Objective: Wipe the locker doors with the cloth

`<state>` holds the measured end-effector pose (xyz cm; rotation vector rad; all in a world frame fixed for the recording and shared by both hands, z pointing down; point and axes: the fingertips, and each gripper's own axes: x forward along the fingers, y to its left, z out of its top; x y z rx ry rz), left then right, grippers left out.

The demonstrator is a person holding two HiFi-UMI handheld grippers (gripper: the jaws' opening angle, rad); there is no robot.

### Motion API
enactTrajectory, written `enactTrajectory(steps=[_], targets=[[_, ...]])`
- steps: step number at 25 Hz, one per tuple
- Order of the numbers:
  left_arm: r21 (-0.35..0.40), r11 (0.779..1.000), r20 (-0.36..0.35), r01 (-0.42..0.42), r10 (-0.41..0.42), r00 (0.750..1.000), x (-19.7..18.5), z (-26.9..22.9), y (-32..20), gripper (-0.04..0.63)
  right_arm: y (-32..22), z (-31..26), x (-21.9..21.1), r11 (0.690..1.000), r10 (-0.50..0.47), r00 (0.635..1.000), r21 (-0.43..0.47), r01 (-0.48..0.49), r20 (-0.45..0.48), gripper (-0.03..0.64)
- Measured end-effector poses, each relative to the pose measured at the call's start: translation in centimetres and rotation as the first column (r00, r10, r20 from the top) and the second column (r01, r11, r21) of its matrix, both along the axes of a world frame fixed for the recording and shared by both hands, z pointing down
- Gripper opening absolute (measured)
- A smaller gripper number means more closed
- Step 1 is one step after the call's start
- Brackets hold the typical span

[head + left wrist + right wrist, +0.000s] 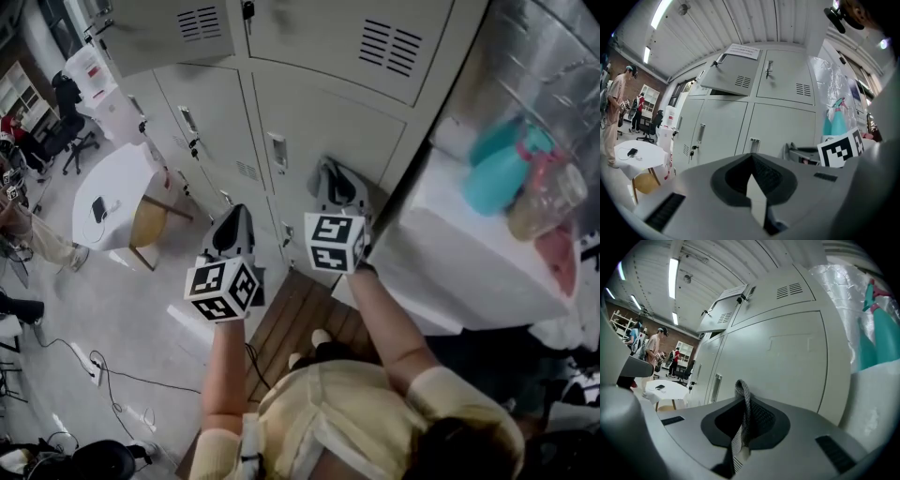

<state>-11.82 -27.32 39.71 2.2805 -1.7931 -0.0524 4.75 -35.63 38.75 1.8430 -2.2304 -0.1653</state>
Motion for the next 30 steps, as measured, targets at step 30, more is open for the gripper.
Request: enactTrajectory(steps=[30], targets=[[0.005, 0.994, -0.042, -0.106, 0.106, 0.993, 4.2, 0.6, 0.9, 0.002, 4.8, 1.0, 2.7, 0.995, 0.089, 0.995, -0.030, -0.090, -0.031, 0.018]])
